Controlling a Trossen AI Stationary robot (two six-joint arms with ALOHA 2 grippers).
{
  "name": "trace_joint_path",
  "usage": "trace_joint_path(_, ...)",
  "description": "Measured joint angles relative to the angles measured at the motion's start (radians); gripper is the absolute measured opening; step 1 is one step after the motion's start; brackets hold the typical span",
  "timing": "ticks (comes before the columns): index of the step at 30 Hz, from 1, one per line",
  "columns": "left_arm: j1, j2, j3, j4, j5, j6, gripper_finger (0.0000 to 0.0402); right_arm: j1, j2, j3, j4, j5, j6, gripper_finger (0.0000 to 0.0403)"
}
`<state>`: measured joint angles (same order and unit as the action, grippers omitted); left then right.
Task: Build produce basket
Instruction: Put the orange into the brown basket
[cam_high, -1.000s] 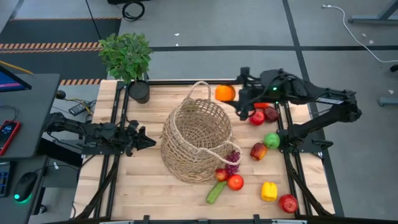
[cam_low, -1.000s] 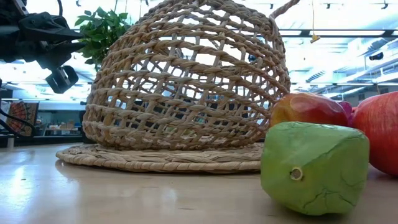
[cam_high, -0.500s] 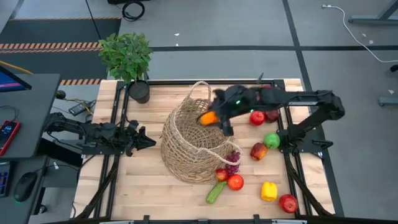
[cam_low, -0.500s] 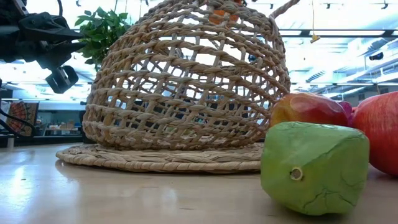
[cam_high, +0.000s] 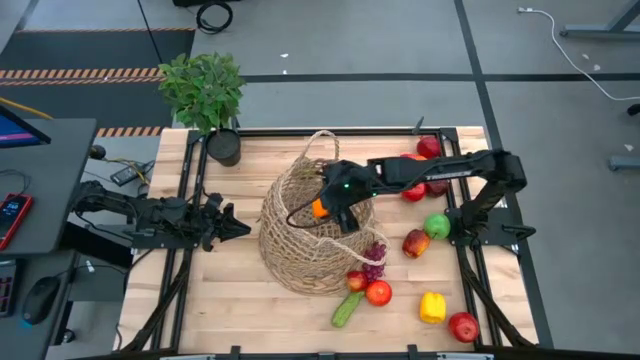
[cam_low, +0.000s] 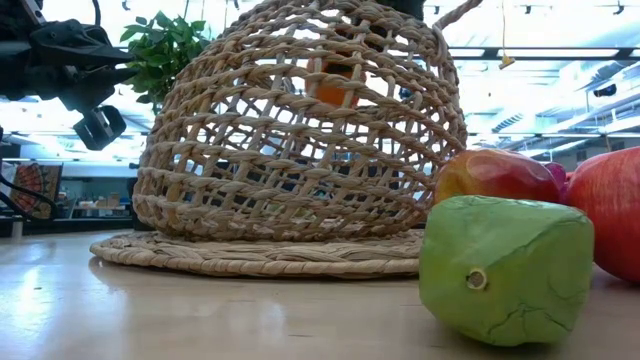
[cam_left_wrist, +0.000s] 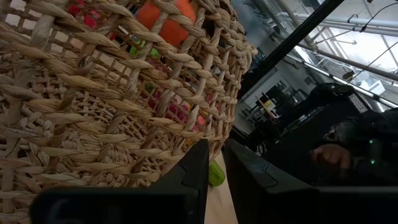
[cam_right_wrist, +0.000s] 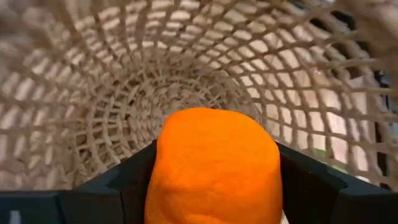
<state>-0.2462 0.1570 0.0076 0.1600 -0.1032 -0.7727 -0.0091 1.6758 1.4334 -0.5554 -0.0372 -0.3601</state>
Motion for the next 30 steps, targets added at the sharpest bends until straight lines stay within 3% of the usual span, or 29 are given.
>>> trace_joint_path(20,0.000,0.000,0.000,0.000,0.000,0.000,0.0060,-0.005,0.121,0.000,0.049,-0.063,-0.001,0.0280)
trace_joint_path(30,0.000,0.000,0.000,-0.001,0.000,0.000,0.0059,-0.022,0.125,0.000,-0.003,-0.015,0.009,0.0280)
